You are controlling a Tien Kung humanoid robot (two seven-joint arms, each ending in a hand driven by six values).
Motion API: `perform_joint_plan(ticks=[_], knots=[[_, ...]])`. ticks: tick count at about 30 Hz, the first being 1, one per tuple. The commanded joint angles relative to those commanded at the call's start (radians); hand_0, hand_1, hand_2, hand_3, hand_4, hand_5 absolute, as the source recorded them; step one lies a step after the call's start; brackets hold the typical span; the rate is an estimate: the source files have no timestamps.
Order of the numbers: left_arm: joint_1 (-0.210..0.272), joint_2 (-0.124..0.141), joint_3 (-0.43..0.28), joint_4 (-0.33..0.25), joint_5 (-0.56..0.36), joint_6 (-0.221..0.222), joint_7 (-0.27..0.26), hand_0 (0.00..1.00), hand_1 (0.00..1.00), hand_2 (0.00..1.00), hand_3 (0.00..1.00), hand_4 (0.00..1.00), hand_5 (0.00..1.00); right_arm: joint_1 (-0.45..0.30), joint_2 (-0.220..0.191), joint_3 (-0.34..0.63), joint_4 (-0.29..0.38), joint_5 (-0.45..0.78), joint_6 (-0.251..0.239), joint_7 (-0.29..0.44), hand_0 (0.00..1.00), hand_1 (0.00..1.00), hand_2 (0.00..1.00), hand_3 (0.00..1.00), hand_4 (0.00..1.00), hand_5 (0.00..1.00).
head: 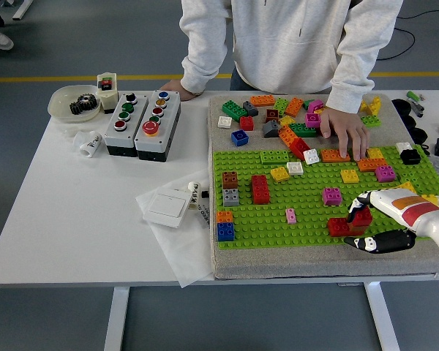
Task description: Pick up the brick,pile it on top of brick,press brick,pick up the brick,pile it on top of brick,press brick
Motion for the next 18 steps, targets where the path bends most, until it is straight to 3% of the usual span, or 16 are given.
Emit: perform_joint_plan(ticks=[18], knots=[[0.001, 0.000, 0.002, 0.000, -0.002, 0.001, 0.000, 0.727, 0.747, 0.789, 0.625, 0.677, 0.625, -0.018, 0.006, -0.001, -0.005, 0.000, 0.006, -0.001, 0.651, 0.646, 0.694, 0.527, 0.828, 0.477]])
